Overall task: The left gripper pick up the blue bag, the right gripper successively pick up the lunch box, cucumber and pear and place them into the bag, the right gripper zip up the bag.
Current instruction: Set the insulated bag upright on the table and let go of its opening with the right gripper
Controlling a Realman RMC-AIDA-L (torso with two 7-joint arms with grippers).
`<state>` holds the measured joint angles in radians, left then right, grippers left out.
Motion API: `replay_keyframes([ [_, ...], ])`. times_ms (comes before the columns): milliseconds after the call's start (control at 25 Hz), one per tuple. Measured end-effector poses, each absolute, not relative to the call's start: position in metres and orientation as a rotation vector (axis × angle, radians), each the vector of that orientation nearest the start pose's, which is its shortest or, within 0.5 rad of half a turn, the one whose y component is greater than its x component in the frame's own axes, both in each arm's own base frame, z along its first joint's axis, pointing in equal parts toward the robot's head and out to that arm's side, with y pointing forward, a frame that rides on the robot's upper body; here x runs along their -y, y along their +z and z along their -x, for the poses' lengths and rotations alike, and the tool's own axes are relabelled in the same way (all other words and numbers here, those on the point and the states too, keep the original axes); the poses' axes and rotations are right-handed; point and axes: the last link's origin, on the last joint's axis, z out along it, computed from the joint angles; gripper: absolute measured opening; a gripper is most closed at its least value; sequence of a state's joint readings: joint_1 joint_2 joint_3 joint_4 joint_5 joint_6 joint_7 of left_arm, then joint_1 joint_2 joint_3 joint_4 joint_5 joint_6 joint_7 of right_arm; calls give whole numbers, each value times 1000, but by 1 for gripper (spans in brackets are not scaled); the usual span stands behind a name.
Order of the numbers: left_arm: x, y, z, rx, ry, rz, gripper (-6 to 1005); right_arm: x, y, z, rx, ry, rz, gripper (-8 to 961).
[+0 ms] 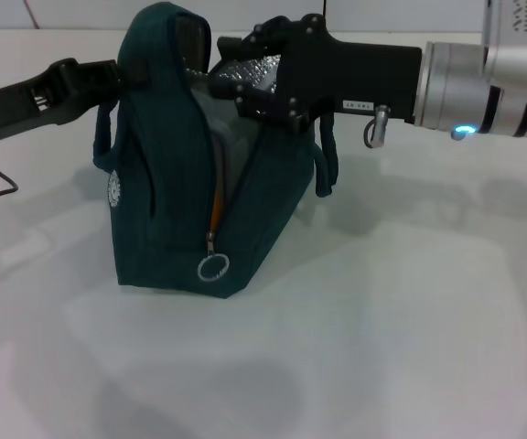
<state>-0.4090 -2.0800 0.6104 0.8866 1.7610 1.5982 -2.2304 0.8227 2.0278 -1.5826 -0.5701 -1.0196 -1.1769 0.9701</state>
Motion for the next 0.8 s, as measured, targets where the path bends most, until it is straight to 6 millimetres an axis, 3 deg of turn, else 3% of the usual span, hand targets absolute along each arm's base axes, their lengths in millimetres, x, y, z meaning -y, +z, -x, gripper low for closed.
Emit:
replay_keyframes([
  [160, -329, 73, 264, 1536, -1182, 2193, 53, -391, -45, -98, 168, 1000, 2642, 387],
  [560, -328, 70, 268, 1556, -1185, 2187, 53, -378, -8, -168, 0, 962, 2486, 594],
  [680, -327, 69, 267, 1551, -1186, 2190, 53, -381, 1, -190, -73, 912, 2438, 629],
  [800, -328, 69, 266, 1547, -1187, 2195, 53, -383, 1, -200, -109, 877, 2429, 627],
])
